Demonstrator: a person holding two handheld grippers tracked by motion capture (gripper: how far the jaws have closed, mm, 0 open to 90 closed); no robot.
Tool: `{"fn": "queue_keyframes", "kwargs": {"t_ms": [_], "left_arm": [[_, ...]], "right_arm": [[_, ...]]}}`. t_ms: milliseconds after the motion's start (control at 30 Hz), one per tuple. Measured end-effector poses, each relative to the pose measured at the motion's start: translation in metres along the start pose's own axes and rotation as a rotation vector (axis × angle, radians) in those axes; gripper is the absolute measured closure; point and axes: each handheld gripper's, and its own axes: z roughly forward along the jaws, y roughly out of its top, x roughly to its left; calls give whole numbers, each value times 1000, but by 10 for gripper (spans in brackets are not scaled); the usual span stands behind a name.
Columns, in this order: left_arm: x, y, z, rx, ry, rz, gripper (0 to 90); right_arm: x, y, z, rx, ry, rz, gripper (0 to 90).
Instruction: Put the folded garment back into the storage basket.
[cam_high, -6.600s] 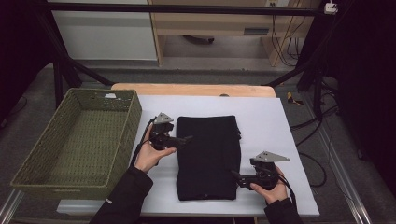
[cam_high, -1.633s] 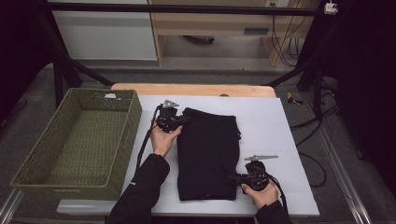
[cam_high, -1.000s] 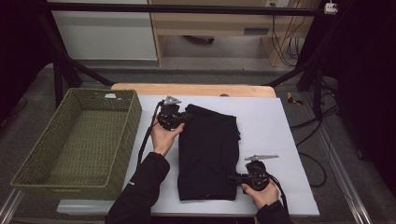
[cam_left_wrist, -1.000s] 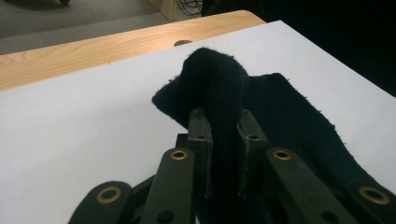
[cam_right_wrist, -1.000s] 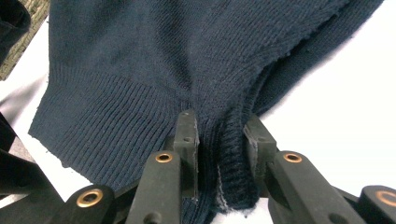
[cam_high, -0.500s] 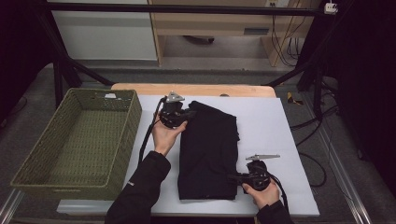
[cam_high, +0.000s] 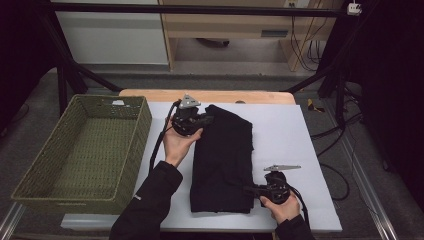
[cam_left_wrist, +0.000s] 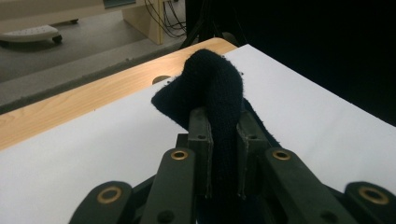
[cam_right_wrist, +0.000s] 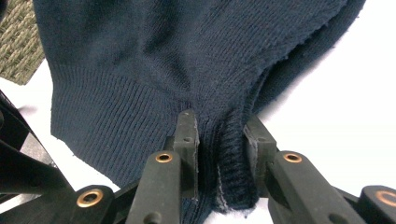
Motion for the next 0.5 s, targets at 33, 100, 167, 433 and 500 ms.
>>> {"fn": "queue_keyframes", "kwargs": {"t_ms": [33, 100, 167, 433, 500], "left_arm": [[-1, 1, -1, -3, -2, 2, 791], [-4, 4, -2, -9, -11, 6, 791], [-7, 6, -4, -8, -11, 15, 791], [-13, 13, -11, -17, -17, 35, 792], [-15, 15, -13, -20, -19, 39, 792]], "right_arm": [[0, 0, 0, 1, 1, -1, 721], [0, 0, 0, 0, 4, -1, 721], [1, 0, -1, 1, 5, -4, 722], [4, 1, -2, -8, 12, -15, 722], [4, 2, -3, -9, 15, -17, 721]]}}
